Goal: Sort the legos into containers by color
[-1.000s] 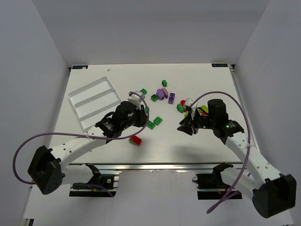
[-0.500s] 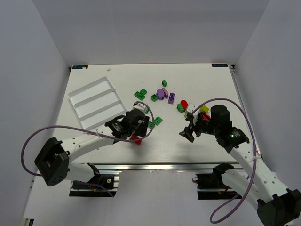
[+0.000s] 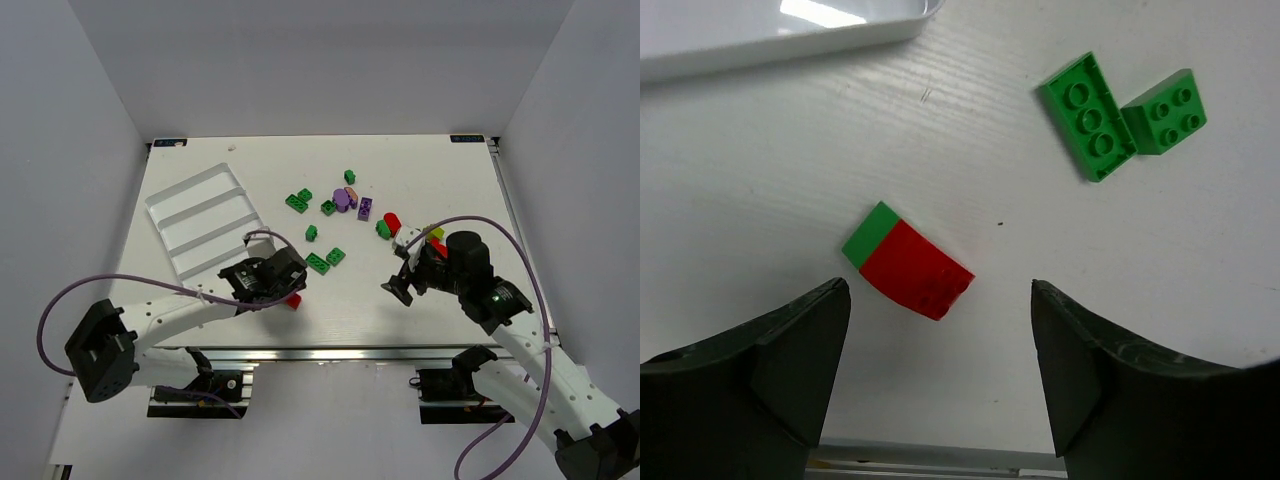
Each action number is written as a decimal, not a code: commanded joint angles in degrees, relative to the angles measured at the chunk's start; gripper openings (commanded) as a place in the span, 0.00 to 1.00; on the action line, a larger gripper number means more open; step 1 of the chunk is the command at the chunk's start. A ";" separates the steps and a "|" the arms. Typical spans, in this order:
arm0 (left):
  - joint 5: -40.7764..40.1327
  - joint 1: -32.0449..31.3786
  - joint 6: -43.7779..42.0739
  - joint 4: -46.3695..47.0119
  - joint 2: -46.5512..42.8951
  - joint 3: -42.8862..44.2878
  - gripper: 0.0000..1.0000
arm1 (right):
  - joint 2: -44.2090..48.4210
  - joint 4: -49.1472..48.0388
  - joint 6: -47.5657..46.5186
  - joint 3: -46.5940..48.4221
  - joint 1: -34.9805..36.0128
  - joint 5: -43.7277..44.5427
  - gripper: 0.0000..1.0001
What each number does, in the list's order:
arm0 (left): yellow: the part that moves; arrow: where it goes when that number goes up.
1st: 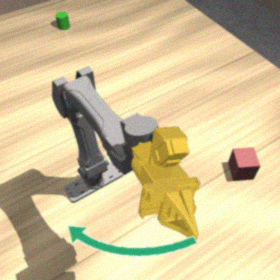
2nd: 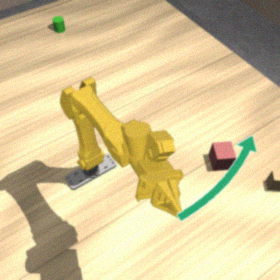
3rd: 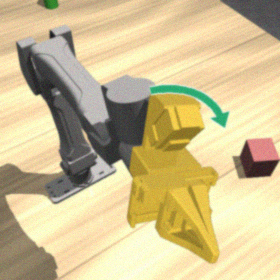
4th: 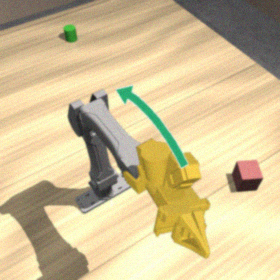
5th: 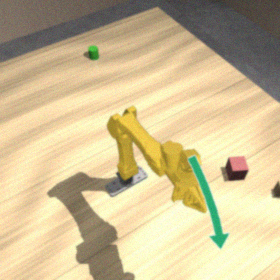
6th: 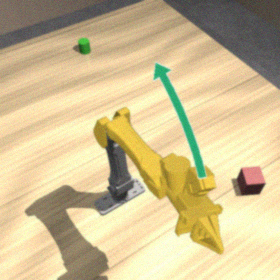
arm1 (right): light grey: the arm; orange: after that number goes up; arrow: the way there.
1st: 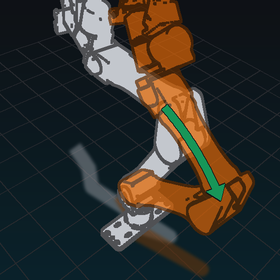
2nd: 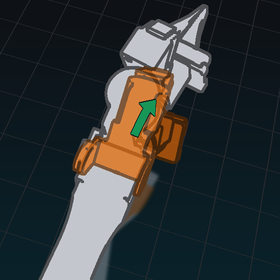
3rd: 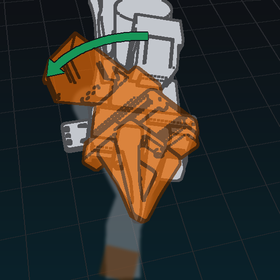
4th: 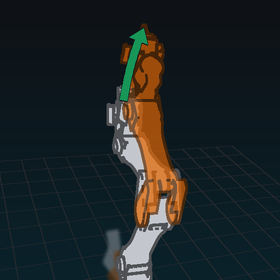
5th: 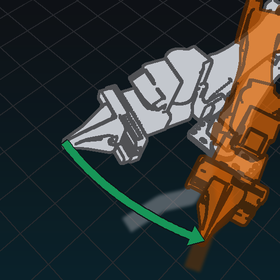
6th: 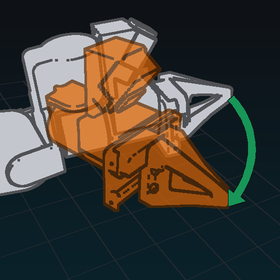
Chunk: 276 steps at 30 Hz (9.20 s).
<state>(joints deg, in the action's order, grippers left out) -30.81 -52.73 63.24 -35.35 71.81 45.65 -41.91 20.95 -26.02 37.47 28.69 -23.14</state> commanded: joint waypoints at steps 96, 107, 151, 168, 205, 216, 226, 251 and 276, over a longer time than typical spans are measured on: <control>59.89 -1.94 -72.99 45.63 -15.91 -6.35 0.00 | -5.10 -1.26 -2.46 13.16 0.76 -37.51 0.89; 61.48 -3.96 -75.37 44.85 -13.89 -6.80 0.00 | -8.01 -9.96 4.13 7.97 1.81 -35.22 0.85; 46.94 -4.14 -77.14 44.32 -20.57 -8.65 0.00 | -5.30 -12.59 2.11 5.16 2.60 -26.54 0.00; 31.96 40.76 -44.88 40.97 1.38 6.47 0.00 | -1.51 -19.72 11.87 2.34 3.66 -4.38 0.00; 7.08 50.18 -39.78 39.40 40.86 35.56 0.58 | -2.65 -20.16 11.61 1.73 4.98 -5.34 0.00; 9.71 50.36 -40.22 35.71 37.28 35.57 0.80 | -2.56 -19.98 11.43 1.90 4.98 -5.52 0.00; 32.90 50.88 -32.06 47.90 11.88 15.45 0.35 | -20.20 -18.76 8.27 11.09 10.95 -1.57 0.00; 33.45 51.41 -30.28 45.46 -26.90 -1.97 0.82 | -92.29 -19.80 6.14 83.54 24.40 9.33 0.00; 36.43 51.59 -29.84 46.51 -25.85 -2.05 0.82 | -109.79 -32.11 10.38 98.05 23.96 16.81 0.46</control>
<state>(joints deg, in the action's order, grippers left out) 4.73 -1.56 33.45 10.37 46.09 44.27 -151.37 -7.90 -15.73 132.77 52.69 -7.35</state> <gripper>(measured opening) 0.823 0.449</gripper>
